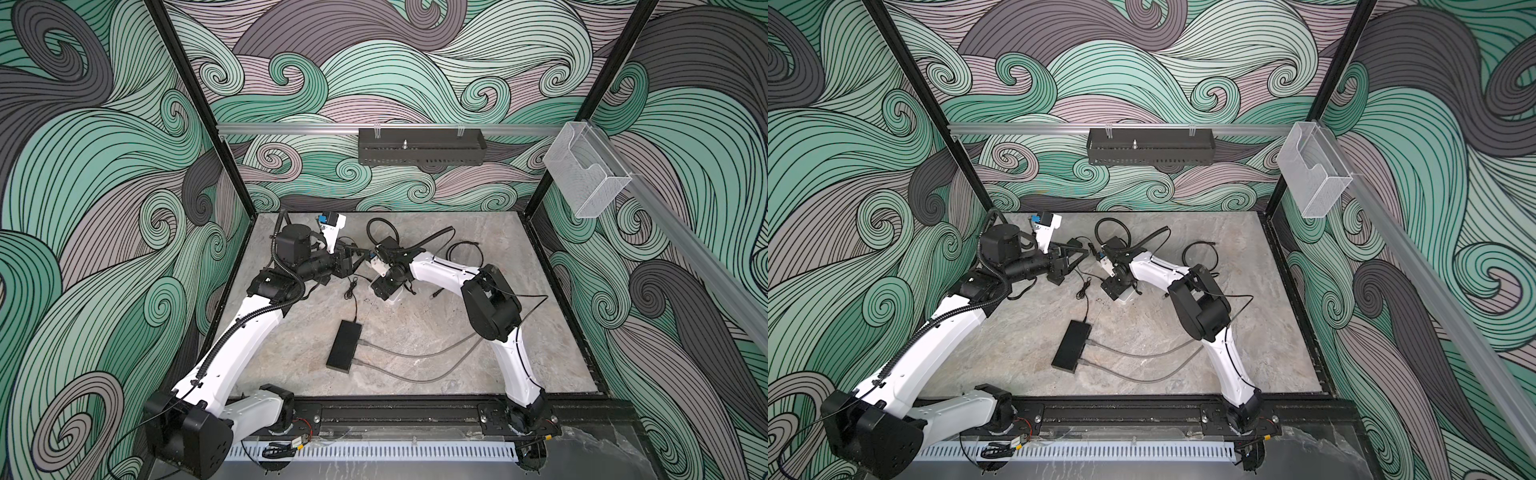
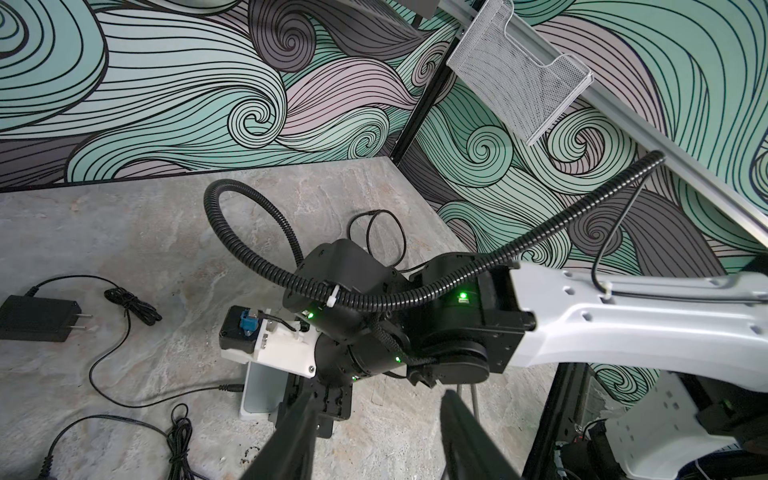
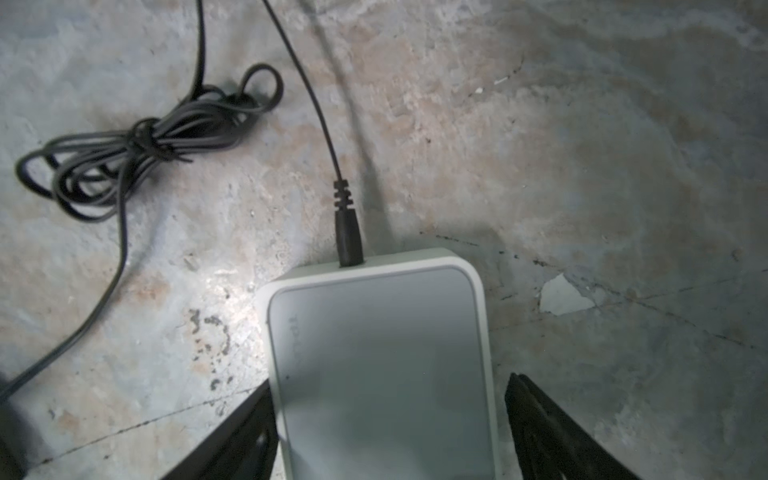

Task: Insert the plug into the switch port
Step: 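Hold the router near the left gripper with the right gripper, plug attached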

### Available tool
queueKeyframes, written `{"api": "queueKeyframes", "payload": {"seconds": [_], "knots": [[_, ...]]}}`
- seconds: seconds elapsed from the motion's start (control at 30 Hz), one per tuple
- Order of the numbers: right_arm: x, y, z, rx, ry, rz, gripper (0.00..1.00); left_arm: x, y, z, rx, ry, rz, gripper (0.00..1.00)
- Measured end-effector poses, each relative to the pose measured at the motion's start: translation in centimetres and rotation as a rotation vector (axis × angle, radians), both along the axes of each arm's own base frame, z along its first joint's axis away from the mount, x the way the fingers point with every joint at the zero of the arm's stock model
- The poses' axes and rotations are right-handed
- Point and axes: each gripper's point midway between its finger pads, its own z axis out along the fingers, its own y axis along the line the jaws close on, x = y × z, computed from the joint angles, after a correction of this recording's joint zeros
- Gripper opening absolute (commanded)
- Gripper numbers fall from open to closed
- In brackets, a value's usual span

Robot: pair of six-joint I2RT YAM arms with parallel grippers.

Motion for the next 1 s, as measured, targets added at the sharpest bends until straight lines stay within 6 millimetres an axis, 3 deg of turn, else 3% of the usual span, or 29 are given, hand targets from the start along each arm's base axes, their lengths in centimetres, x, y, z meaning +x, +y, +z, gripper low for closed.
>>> {"api": "queueKeyframes", "payload": {"seconds": [0.4,0.67,0.93,1.0], "knots": [[0.8,-0.2,0.1,0.025,-0.013,-0.131,0.73,-0.2,-0.1,0.3,-0.009,-0.003,-0.008,0.50],[1.7,-1.2,0.3,0.057,0.004,-0.401,0.80,-0.3,-0.1,0.4,-0.012,-0.006,-0.013,0.50],[2.0,-0.7,0.9,0.183,0.098,-0.698,0.83,-0.3,-0.2,0.4,-0.014,-0.007,-0.014,0.50],[2.0,-0.8,0.9,0.196,0.108,-0.743,0.92,-0.3,-0.1,0.5,-0.015,-0.008,-0.014,0.50]]}}
